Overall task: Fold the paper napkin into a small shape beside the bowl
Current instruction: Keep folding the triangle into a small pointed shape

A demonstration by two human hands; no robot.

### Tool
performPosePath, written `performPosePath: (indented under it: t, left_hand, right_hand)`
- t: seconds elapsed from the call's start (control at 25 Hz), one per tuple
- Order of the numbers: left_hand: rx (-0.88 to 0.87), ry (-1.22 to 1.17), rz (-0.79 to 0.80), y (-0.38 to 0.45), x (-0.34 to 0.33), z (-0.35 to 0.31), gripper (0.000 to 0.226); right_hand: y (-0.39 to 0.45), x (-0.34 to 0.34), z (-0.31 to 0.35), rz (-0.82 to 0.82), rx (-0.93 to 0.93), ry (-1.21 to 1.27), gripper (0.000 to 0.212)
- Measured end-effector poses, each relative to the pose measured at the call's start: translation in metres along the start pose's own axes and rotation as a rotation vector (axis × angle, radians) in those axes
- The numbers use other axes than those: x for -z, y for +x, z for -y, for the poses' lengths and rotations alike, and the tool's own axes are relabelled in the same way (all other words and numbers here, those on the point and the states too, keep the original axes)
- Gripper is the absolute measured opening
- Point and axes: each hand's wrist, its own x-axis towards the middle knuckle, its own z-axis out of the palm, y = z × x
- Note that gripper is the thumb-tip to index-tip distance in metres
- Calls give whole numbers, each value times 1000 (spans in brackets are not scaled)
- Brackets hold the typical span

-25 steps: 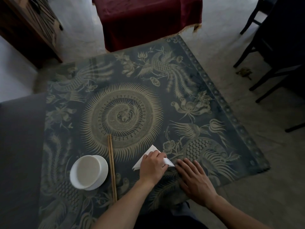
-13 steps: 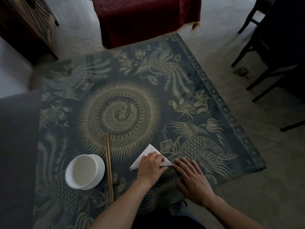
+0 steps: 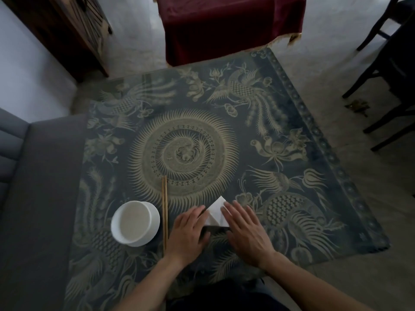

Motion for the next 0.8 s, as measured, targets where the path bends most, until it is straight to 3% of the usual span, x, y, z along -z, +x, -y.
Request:
performPosePath:
  t: [0.12, 0.28, 0.8]
  left_hand:
    - [-56, 99, 162, 14, -1, -7, 72]
    - [-81, 185, 326, 18, -10, -9, 75]
    - [45, 175, 245, -40, -14, 5, 70]
  right_hand:
    - [19, -5, 8, 132, 48, -85, 68]
    - [22, -16, -10, 236, 31, -111, 75]
    - [17, -24, -18, 219, 15, -166, 78]
